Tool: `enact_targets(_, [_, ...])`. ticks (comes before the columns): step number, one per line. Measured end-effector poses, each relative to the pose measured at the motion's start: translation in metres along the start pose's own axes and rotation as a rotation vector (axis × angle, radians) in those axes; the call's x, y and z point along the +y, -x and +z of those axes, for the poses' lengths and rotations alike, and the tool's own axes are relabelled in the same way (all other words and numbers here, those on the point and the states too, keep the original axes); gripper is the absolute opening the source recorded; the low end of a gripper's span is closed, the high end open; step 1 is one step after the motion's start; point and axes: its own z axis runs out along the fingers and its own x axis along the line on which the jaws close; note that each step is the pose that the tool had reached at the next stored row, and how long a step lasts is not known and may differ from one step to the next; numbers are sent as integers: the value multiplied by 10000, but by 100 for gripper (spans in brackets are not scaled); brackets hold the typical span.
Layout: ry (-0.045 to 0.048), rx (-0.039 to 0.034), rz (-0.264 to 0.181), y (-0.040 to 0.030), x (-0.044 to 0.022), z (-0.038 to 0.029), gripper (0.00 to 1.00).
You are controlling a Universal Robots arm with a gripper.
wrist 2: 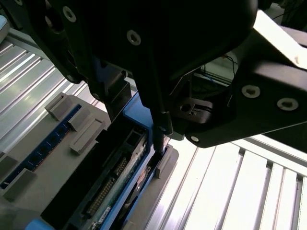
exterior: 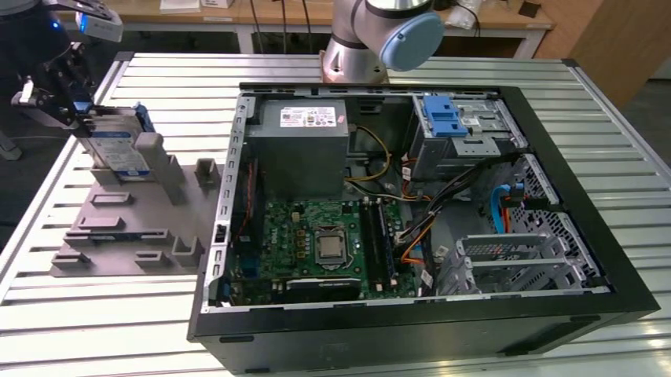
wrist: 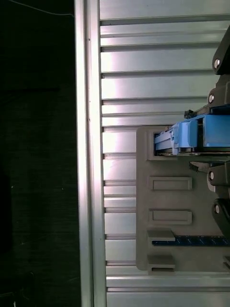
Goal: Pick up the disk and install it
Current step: 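Pick up the disk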
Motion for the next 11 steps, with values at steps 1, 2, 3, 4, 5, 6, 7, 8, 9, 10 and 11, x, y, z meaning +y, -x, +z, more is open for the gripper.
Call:
enact_targets(1, [0, 0, 0, 0, 0, 0, 44])
enact_targets(2, [0, 0, 0, 0, 0, 0, 44])
enact_targets(3, [0, 0, 0, 0, 0, 0, 44])
enact_targets(4, [1, 0, 0, 0, 0, 0, 44])
enact_targets(5, [0, 0, 0, -1, 0, 0, 44])
enact_targets(6, [1, 0, 0, -1, 0, 0, 44])
enact_targets(7, [1, 0, 0, -1, 0, 0, 43])
enact_targets(8, [1, 0, 0, -1, 0, 0, 43])
enact_targets(9, [0, 0, 0, -1, 0, 0, 36])
enact_targets(10, [1, 0, 0, -1, 0, 0, 36])
enact_targets(11, [0, -1, 0, -1, 0, 0, 36])
